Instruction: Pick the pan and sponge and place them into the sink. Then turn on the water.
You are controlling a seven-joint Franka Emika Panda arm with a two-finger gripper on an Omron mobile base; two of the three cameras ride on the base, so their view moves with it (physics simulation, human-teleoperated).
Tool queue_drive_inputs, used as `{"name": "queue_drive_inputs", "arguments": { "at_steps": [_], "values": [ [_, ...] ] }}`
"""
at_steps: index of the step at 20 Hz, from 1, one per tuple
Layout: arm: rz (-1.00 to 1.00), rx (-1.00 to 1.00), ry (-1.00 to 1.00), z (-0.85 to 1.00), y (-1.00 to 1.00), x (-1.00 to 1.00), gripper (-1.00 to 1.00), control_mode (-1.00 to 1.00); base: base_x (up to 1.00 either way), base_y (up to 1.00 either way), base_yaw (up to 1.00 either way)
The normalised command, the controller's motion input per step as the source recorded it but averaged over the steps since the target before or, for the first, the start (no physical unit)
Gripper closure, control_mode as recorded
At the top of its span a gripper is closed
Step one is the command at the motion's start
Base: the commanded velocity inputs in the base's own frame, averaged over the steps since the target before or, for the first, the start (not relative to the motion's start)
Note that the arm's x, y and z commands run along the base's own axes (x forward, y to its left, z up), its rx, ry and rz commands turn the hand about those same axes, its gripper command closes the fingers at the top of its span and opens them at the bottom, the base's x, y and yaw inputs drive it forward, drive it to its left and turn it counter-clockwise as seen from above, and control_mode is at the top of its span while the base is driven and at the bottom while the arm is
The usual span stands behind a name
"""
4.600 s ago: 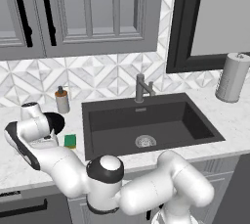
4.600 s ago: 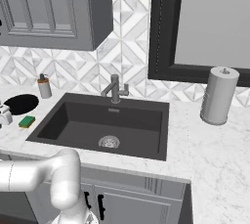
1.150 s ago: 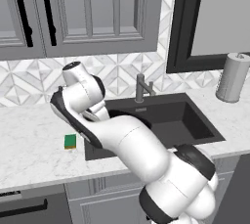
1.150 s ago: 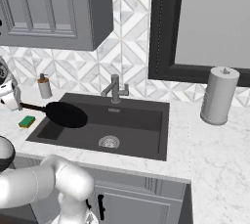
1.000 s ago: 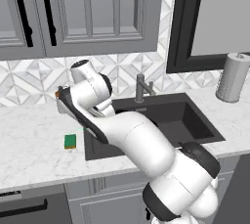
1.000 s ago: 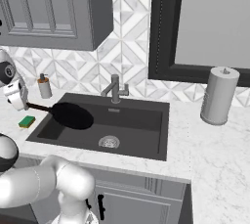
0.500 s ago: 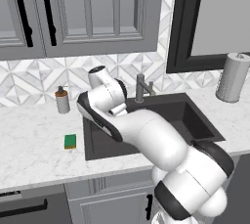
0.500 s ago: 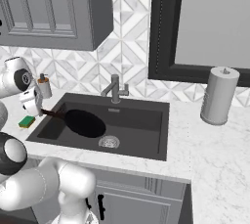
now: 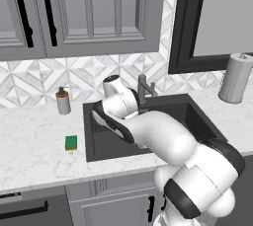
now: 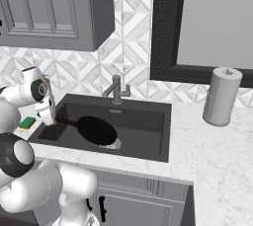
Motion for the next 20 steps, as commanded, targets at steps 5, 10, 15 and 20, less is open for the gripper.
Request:
{"name": "queue_drive_inputs", "arguments": {
  "at_steps": [5, 10, 15, 20],
  "values": [
    [-0.01, 0.00, 0.00, -0.33, -0.28, 0.49, 1.00, -1.00, 0.00, 0.00, 0.00],
    [0.00, 0.00, 0.00, -0.31, -0.11, 0.52, 1.00, -1.00, 0.00, 0.00, 0.00],
    [0.00, 0.00, 0.00, -0.32, 0.00, 0.56, 1.00, -1.00, 0.00, 0.00, 0.00],
    [0.00, 0.00, 0.00, -0.34, 0.00, 0.56, 1.00, -1.00, 0.00, 0.00, 0.00]
  ]
}}
